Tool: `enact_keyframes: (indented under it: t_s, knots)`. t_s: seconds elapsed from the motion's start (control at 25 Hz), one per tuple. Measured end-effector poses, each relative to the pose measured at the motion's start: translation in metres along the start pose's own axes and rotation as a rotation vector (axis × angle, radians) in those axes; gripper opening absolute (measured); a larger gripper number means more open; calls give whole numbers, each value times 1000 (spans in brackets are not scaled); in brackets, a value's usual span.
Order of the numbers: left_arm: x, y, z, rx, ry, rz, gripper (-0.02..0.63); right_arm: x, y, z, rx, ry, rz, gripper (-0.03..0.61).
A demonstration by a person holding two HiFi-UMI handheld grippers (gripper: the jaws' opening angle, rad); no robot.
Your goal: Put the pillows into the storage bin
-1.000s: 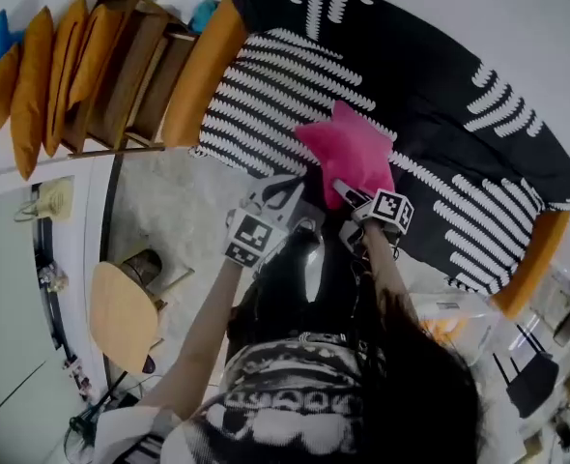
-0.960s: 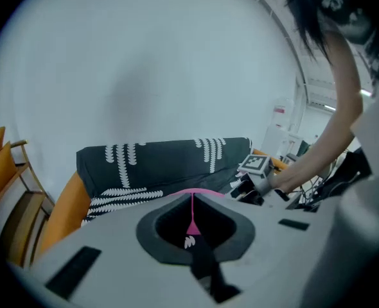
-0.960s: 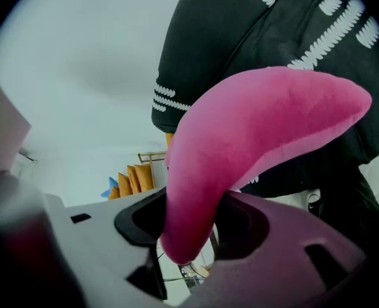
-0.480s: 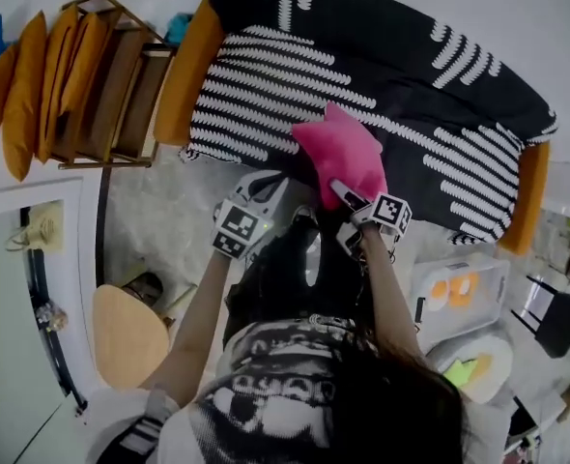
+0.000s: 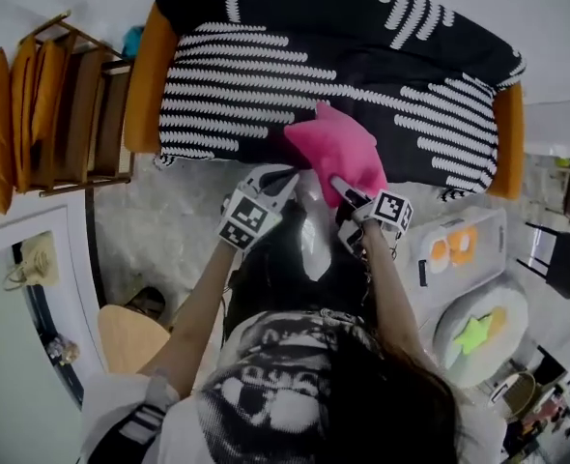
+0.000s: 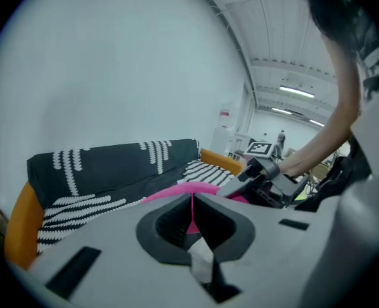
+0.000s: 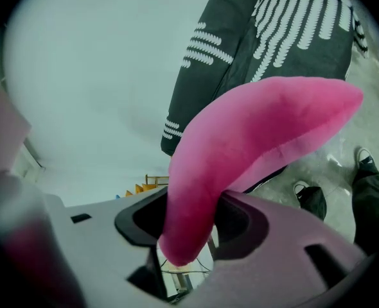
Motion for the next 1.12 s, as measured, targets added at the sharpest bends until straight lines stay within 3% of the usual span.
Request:
enact_keyframes:
  t_s: [0.24,0.48,0.72,0.92,1.12]
  knots:
    - [60,-12,-84,142,176,59,6,-76,-7,-37,41,31,-136,199]
    - [118,-14,-191,251,271,106,6,-186,-10,-93,105,47,-263,199]
    - [169,5,-309,269,332,137,6,-311,10,-164,136,111,-333,199]
    - [218,32,-422,272,417,174,6,-429,36,-233,221,186,-420,199]
    - [255,56,-523,418,582,253,6,-527,54,-292,301,274,-562,199]
Point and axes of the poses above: the fingertips, and each gripper's own axes: x forward along the fingers, z to its left, y out of its underside, the point moved 1 cm from there along -x, backward along the fingers, and after that the axes turned 14 degrees about -x, right-handed, at the moved point
